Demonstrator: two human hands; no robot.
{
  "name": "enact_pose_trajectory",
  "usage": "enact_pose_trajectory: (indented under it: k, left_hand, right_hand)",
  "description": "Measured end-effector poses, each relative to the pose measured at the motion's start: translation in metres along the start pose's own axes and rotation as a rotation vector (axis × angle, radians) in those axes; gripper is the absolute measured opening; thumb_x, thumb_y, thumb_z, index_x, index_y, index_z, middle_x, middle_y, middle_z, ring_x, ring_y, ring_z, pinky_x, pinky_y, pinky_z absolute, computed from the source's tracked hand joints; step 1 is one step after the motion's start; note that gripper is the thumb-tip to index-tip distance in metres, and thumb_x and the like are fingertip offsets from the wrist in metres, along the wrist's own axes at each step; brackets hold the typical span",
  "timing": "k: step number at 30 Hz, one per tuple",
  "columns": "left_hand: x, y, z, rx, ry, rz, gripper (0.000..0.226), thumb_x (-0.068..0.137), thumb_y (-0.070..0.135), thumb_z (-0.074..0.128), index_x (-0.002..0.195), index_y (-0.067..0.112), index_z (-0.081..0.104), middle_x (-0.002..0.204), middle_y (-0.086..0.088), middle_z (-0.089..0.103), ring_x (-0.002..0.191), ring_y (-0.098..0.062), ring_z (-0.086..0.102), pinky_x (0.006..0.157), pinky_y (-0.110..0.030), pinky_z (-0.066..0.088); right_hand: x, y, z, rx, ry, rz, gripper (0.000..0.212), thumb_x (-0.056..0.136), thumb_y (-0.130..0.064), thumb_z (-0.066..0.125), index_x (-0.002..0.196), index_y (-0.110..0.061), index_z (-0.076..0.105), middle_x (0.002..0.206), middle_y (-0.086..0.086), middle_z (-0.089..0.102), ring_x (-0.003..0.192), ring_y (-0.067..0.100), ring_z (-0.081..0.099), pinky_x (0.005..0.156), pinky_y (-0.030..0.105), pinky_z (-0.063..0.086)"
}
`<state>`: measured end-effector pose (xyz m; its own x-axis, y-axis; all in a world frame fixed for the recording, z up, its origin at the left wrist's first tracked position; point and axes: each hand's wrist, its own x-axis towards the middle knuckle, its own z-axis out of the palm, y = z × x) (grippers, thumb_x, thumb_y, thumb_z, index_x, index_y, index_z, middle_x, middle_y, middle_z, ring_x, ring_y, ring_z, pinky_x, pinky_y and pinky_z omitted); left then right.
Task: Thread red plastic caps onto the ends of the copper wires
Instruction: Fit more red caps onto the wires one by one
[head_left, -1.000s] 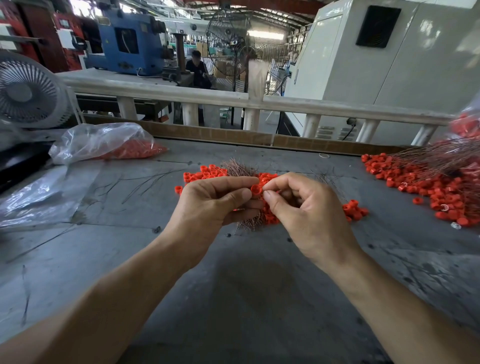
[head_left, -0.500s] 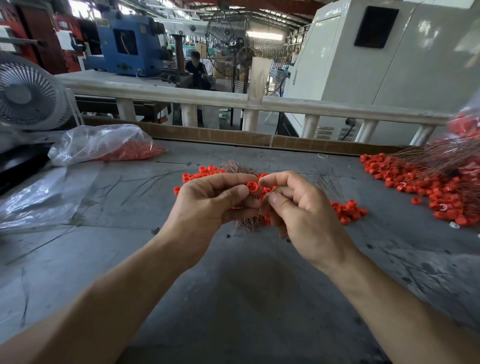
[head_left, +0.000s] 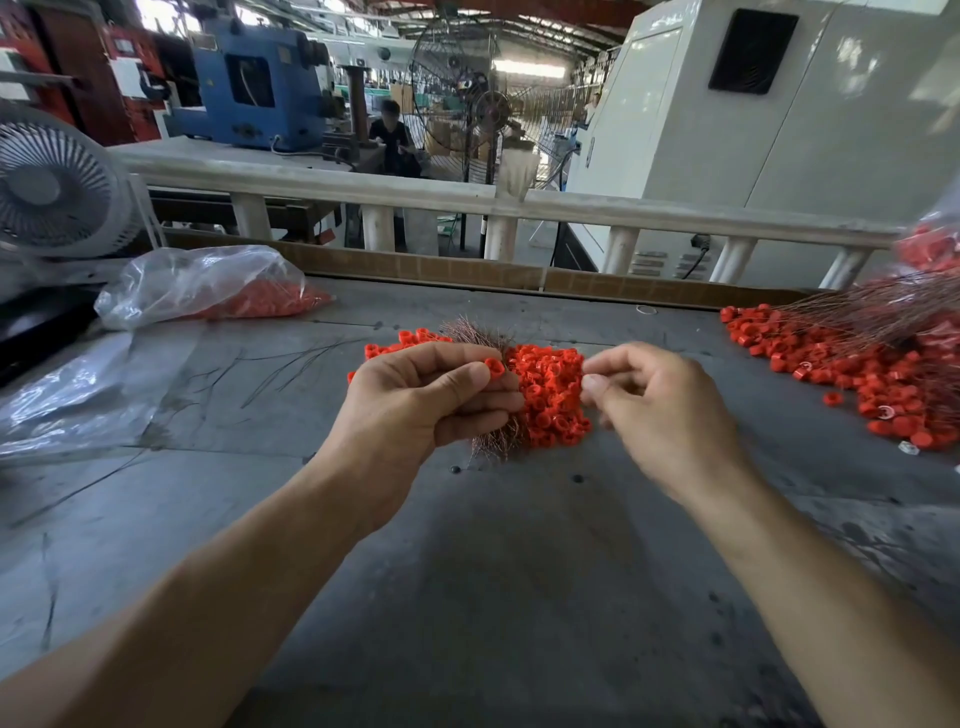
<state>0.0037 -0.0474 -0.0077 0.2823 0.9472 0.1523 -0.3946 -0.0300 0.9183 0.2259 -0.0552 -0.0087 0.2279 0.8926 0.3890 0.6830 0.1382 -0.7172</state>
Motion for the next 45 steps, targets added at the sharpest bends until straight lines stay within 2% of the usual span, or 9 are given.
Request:
enact_pose_trajectory:
  k: [3, 7, 10, 16, 20, 23, 30, 38, 45]
  left_hand:
    - [0.000, 0.000, -0.001, -0.004, 0.013, -0.008, 0.017, 0.092, 0.003, 0.063, 0.107, -0.002, 0.069, 0.100, -0.023, 0.075, 0.094, -0.034, 0.075, 0.072, -0.030, 0.062]
    - [0.001, -0.002, 0.000, 0.009, 0.015, -0.011, 0.016, 0.091, 0.004, 0.064, 0.106, -0.001, 0.070, 0.100, -0.023, 0.075, 0.094, -0.034, 0.075, 0.071, -0.029, 0.062]
    - [0.001, -0.003, 0.000, 0.018, 0.004, -0.012, 0.020, 0.088, 0.007, 0.067, 0.106, -0.001, 0.070, 0.100, -0.023, 0.075, 0.094, -0.034, 0.075, 0.072, -0.030, 0.062]
    - [0.000, -0.002, 0.000, 0.027, -0.009, -0.021, 0.023, 0.087, 0.009, 0.068, 0.108, -0.001, 0.070, 0.100, -0.022, 0.076, 0.094, -0.033, 0.075, 0.072, -0.030, 0.062]
    - [0.000, -0.003, 0.000, 0.033, -0.011, -0.025, 0.018, 0.091, 0.005, 0.065, 0.107, 0.000, 0.070, 0.101, -0.022, 0.075, 0.094, -0.033, 0.075, 0.073, -0.030, 0.062]
    - [0.000, -0.003, 0.000, 0.029, -0.011, -0.029, 0.018, 0.091, 0.005, 0.066, 0.107, -0.001, 0.070, 0.100, -0.022, 0.076, 0.094, -0.033, 0.075, 0.072, -0.029, 0.061]
    - [-0.001, -0.003, 0.003, 0.016, -0.013, -0.044, 0.029, 0.081, 0.014, 0.070, 0.107, 0.001, 0.071, 0.100, -0.022, 0.076, 0.094, -0.033, 0.075, 0.073, -0.029, 0.061]
    - [-0.001, -0.004, 0.004, 0.003, -0.012, -0.054, 0.028, 0.079, 0.014, 0.070, 0.104, 0.002, 0.071, 0.098, -0.023, 0.076, 0.092, -0.031, 0.076, 0.072, -0.028, 0.061]
    - [-0.001, -0.003, 0.004, 0.000, 0.008, -0.046, 0.028, 0.078, 0.014, 0.071, 0.103, 0.002, 0.072, 0.098, -0.022, 0.076, 0.091, -0.030, 0.076, 0.073, -0.029, 0.062]
  right_hand:
    - [0.005, 0.013, -0.007, -0.189, -0.008, 0.078, 0.021, 0.085, -0.026, 0.078, 0.068, -0.034, 0.069, 0.062, -0.020, 0.066, 0.064, -0.009, 0.060, 0.056, 0.019, 0.041]
    - [0.002, 0.013, -0.004, -0.259, -0.097, 0.102, 0.018, 0.081, -0.037, 0.083, 0.067, -0.035, 0.070, 0.062, -0.021, 0.066, 0.063, -0.003, 0.061, 0.045, 0.016, 0.038]
    - [0.000, 0.012, 0.000, -0.285, -0.135, 0.096, 0.019, 0.077, -0.040, 0.086, 0.071, -0.035, 0.069, 0.064, -0.014, 0.065, 0.060, 0.002, 0.059, 0.051, 0.025, 0.038]
    - [0.001, 0.015, 0.006, -0.321, -0.160, 0.016, 0.020, 0.085, -0.032, 0.081, 0.070, -0.035, 0.068, 0.071, -0.017, 0.066, 0.069, 0.000, 0.058, 0.060, 0.023, 0.042]
    - [0.002, 0.018, 0.006, -0.213, -0.116, -0.021, 0.016, 0.091, -0.027, 0.074, 0.075, -0.031, 0.073, 0.066, -0.022, 0.067, 0.062, -0.002, 0.060, 0.053, 0.011, 0.037]
    - [0.002, 0.015, 0.007, 0.013, -0.100, 0.025, 0.017, 0.094, -0.025, 0.071, 0.078, -0.028, 0.074, 0.063, -0.011, 0.070, 0.047, 0.002, 0.057, 0.051, 0.022, 0.041]
    - [-0.008, -0.011, 0.008, 0.519, -0.203, -0.015, 0.017, 0.094, -0.004, 0.067, 0.091, -0.018, 0.074, 0.076, 0.007, 0.074, 0.055, 0.013, 0.060, 0.041, 0.026, 0.045]
    - [-0.019, -0.026, 0.010, 0.395, -0.194, -0.126, 0.015, 0.094, -0.009, 0.069, 0.091, -0.023, 0.073, 0.061, -0.007, 0.066, 0.051, 0.006, 0.059, 0.046, 0.025, 0.048]
    - [-0.023, -0.032, 0.006, 0.378, -0.209, -0.142, 0.011, 0.094, -0.013, 0.071, 0.098, -0.019, 0.079, 0.071, 0.005, 0.073, 0.064, 0.016, 0.071, 0.053, 0.024, 0.055]
